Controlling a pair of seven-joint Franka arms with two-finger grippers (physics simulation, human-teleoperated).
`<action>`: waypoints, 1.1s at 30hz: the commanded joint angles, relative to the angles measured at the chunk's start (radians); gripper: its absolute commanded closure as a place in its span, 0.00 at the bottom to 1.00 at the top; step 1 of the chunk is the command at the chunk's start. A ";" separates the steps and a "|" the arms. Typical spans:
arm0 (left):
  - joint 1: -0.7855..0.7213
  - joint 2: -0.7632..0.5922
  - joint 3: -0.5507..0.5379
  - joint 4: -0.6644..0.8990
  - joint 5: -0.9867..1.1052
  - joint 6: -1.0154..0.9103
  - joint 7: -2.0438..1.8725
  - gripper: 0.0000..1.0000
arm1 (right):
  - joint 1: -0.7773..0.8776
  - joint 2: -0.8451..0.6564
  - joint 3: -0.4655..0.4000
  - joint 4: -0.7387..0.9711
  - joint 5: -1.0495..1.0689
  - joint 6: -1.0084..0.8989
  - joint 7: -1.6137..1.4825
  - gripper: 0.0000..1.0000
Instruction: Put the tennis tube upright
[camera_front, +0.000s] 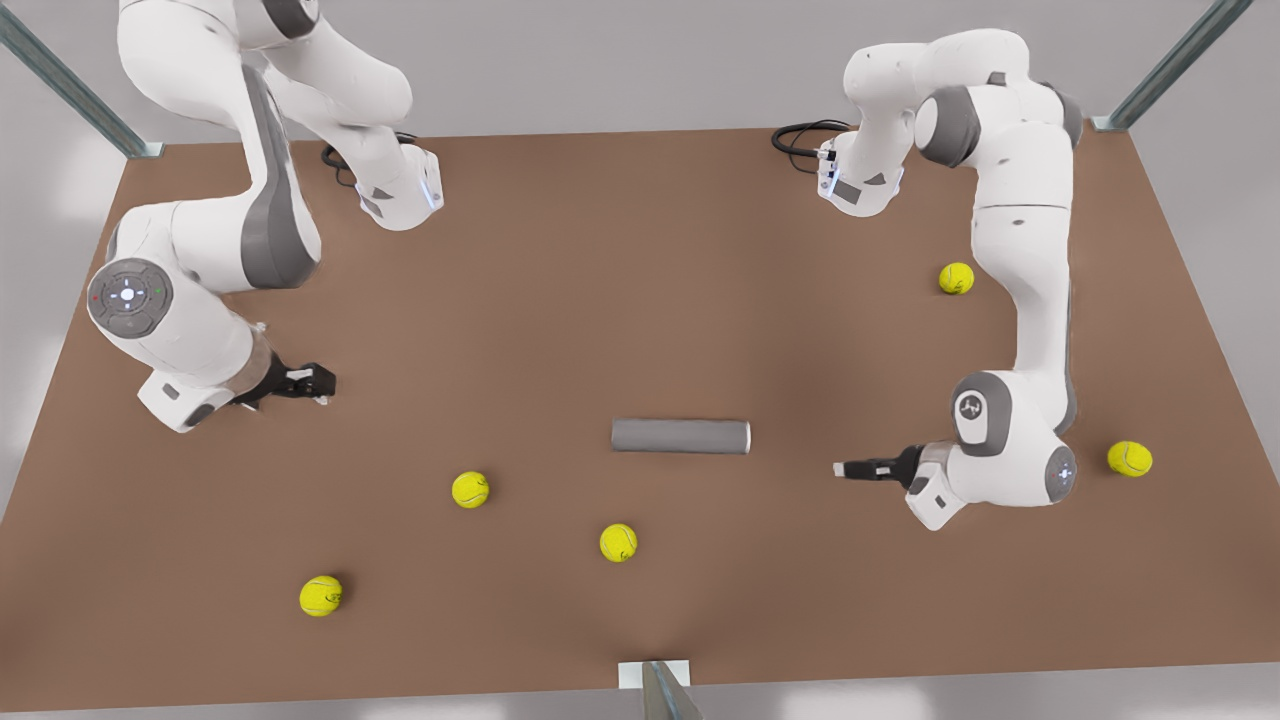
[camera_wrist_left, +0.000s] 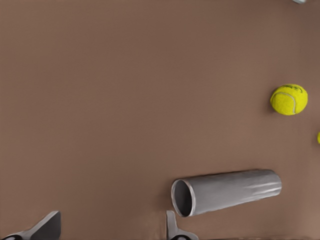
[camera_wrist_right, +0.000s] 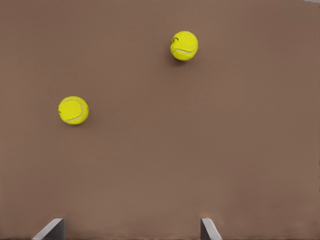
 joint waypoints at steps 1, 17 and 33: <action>0.000 0.011 -0.001 0.000 -0.391 0.002 0.018 0.00 | -0.007 0.000 0.000 0.007 0.000 -0.005 0.000 0.00; -0.046 -0.056 -0.003 -0.472 -0.831 0.132 0.596 0.00 | -0.031 0.005 0.008 0.159 -0.114 -0.298 0.004 0.00; -0.061 -0.012 -0.030 -0.416 -0.894 0.135 0.644 0.00 | -0.056 0.132 -0.001 0.180 -0.186 -0.364 -0.006 0.00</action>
